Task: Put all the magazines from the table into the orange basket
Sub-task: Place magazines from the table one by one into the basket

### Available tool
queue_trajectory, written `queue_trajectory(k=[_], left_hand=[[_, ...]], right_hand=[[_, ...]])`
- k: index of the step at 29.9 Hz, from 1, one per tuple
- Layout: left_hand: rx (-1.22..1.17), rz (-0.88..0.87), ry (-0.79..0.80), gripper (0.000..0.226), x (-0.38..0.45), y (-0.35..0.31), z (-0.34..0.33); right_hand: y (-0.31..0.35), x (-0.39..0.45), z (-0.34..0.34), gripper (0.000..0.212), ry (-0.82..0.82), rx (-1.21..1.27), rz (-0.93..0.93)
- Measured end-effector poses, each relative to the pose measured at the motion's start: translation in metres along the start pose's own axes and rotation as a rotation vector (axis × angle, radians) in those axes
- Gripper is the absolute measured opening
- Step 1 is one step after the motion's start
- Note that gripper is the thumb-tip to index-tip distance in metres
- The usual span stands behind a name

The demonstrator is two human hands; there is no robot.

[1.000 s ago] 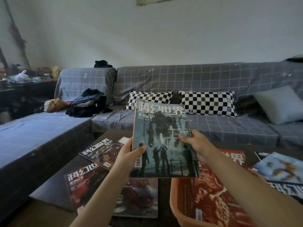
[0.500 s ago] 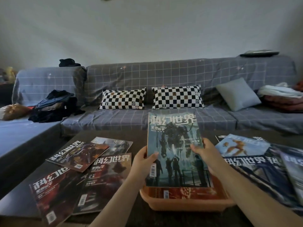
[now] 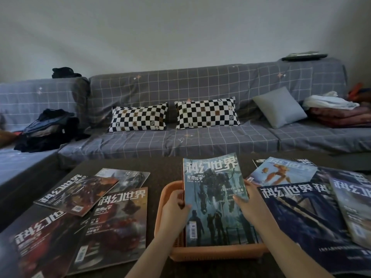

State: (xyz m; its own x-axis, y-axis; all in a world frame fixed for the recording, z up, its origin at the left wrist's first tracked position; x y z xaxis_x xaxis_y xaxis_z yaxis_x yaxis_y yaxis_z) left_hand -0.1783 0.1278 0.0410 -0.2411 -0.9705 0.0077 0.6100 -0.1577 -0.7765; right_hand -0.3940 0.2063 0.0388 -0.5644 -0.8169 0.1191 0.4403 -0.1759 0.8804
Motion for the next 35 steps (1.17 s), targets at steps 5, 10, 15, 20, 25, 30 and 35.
queue_trajectory(k=[5, 10, 15, 20, 25, 30, 35], left_hand=[[0.07, -0.001, -0.044, 0.048, 0.0, 0.004, -0.006], [0.062, -0.009, -0.046, 0.043, 0.003, 0.01, -0.005], [0.0, 0.0, -0.003, 0.029, 0.003, 0.011, -0.004], [-0.047, 0.02, 0.002, 0.031, 0.002, 0.013, -0.004], [-0.075, 0.034, 0.015, 0.03, 0.002, 0.011, -0.004], [-0.049, 0.028, 0.051, 0.037, 0.003, 0.013, -0.003], [-0.023, 0.011, 0.056, 0.039, -0.004, 0.004, 0.0]], right_hand=[[0.002, -0.005, -0.005, 0.055, -0.018, -0.165, -0.045], [0.001, -0.005, -0.01, 0.059, -0.007, -0.245, -0.065], [-0.011, -0.001, -0.01, 0.03, 0.039, -0.105, -0.183], [-0.012, 0.0, -0.007, 0.029, 0.068, -0.08, -0.204], [-0.011, -0.002, -0.003, 0.028, 0.097, -0.036, -0.221], [-0.008, -0.003, -0.002, 0.029, 0.093, -0.032, -0.221], [-0.003, -0.008, -0.001, 0.031, 0.096, -0.06, -0.212]])
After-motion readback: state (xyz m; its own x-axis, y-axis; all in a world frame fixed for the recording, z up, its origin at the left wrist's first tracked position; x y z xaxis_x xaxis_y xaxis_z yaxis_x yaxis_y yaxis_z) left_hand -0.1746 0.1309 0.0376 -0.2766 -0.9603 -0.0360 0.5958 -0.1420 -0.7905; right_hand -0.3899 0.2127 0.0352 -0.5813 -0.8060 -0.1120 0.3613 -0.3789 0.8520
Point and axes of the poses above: each hand's wrist, its own x-axis towards the middle knuckle, its own z-axis out of the back of the hand, y = z × x, the point moved 3 cm from there along x, towards the middle knuckle, and after that the axes turned 3 degrees about x, right-handed, at the moved point
